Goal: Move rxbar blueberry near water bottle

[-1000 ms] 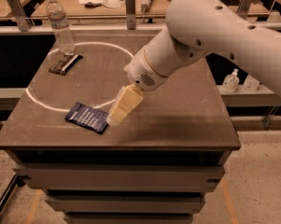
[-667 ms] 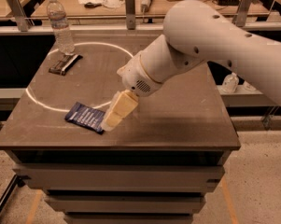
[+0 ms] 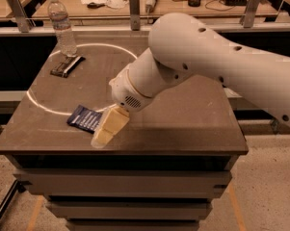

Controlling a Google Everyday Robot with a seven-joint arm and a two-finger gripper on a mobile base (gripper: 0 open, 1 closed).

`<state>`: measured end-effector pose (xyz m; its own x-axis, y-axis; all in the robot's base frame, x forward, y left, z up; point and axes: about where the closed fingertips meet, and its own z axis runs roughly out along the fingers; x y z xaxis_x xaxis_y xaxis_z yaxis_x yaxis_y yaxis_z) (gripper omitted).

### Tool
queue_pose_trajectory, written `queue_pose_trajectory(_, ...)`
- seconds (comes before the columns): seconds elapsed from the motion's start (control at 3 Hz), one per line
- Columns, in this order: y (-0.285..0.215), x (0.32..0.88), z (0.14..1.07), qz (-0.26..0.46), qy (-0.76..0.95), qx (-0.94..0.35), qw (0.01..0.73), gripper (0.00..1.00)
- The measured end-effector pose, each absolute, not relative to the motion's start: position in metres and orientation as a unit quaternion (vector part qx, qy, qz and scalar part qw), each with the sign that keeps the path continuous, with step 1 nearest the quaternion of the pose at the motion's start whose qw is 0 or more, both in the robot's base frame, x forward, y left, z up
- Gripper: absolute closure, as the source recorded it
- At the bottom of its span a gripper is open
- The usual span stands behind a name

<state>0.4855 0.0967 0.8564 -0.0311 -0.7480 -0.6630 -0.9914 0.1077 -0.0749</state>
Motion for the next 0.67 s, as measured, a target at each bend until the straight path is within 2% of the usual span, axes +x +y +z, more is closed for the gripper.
queue_pose_trajectory(0.33, 0.108, 0.481, 0.85, 0.216, 0.689, -0.632, 0.281, 0.18)
queue_pose_trajectory(0.67, 0.121, 0.476, 0.838, 0.223, 0.694, -0.634, 0.259, 0.48)
